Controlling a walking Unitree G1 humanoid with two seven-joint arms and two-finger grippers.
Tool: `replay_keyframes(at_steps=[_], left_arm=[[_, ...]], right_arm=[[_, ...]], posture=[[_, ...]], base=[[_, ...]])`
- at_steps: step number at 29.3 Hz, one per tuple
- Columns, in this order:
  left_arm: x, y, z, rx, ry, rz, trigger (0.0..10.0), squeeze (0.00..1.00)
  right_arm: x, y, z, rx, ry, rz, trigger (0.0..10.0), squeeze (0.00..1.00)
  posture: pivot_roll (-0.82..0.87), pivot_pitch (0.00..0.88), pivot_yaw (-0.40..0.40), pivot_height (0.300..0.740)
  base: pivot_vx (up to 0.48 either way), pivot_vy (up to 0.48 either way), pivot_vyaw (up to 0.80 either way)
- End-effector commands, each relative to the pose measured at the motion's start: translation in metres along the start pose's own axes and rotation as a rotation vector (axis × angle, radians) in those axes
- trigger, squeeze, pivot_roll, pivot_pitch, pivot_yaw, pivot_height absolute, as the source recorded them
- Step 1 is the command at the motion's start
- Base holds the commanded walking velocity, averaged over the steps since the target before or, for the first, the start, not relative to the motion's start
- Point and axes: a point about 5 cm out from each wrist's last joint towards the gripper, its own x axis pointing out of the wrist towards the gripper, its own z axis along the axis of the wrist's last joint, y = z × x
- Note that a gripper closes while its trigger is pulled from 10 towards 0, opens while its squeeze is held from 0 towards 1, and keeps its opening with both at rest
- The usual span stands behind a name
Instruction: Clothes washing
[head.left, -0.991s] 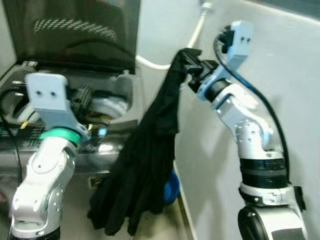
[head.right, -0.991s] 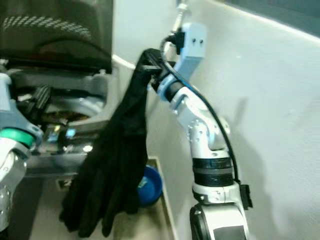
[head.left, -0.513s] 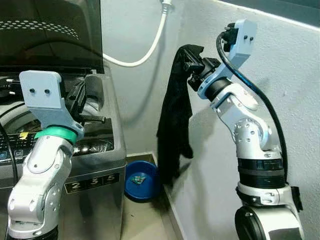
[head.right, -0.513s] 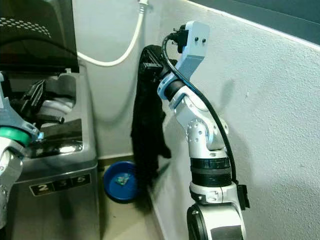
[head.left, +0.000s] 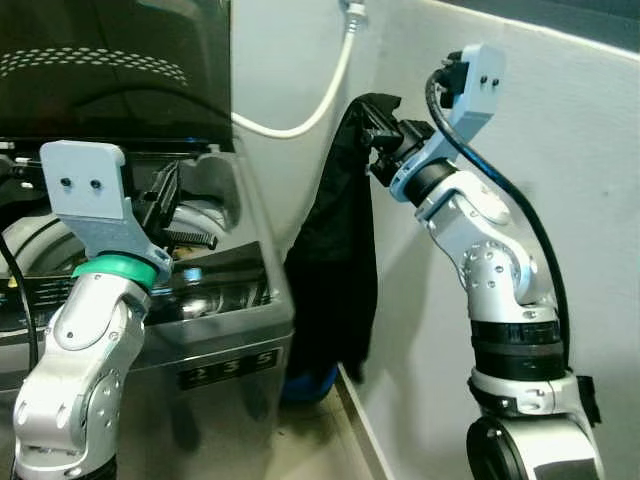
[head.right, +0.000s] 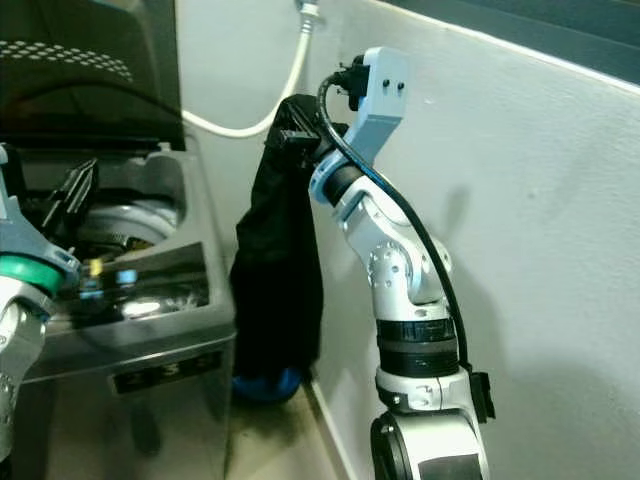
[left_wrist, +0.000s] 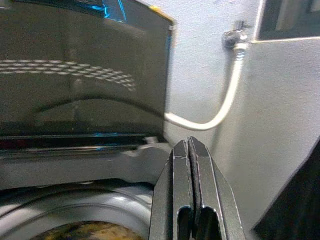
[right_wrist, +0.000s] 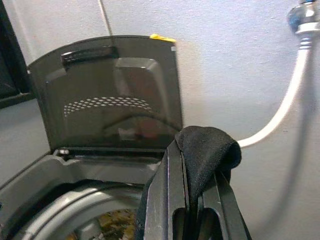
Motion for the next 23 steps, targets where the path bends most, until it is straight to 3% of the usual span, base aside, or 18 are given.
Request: replay_keyframes(at_steps=[1,17,19,23], left_arm=[[-0.0006,-0.0007,0.0008,-0.005,0.002,-0.005,10.0,0.0],[-0.0015,0.0029,0.0003,0.006,0.022,0.004,10.0,0.0],[-0.0036,0.0034,-0.0014,0.093,0.052,-0.005,10.0,0.0],[-0.0037,0.0055,-0.0028,0.088,0.067,0.013,10.0,0.0]], right_arm=[[-0.0014,-0.0001,0.0065,-0.006,-0.03,0.002,10.0,0.0],[0.0003,0.0022,0.0057,0.013,-0.034,0.009,10.0,0.0],[0.0001,0.0024,0.0051,0.018,-0.034,0.011,10.0,0.0],[-0.0003,0.0018,0.0043,0.02,-0.033,0.01,10.0,0.0]], posture=[[0.08,0.011,-0.089,0.74],[0.09,0.018,-0.091,0.74],[0.09,0.02,-0.091,0.74],[0.09,0.021,-0.09,0.74]], base=[[0.0,0.412,0.0],[0.0,0.393,0.0],[0.0,-0.48,0.0],[0.0,-0.48,0.0]])
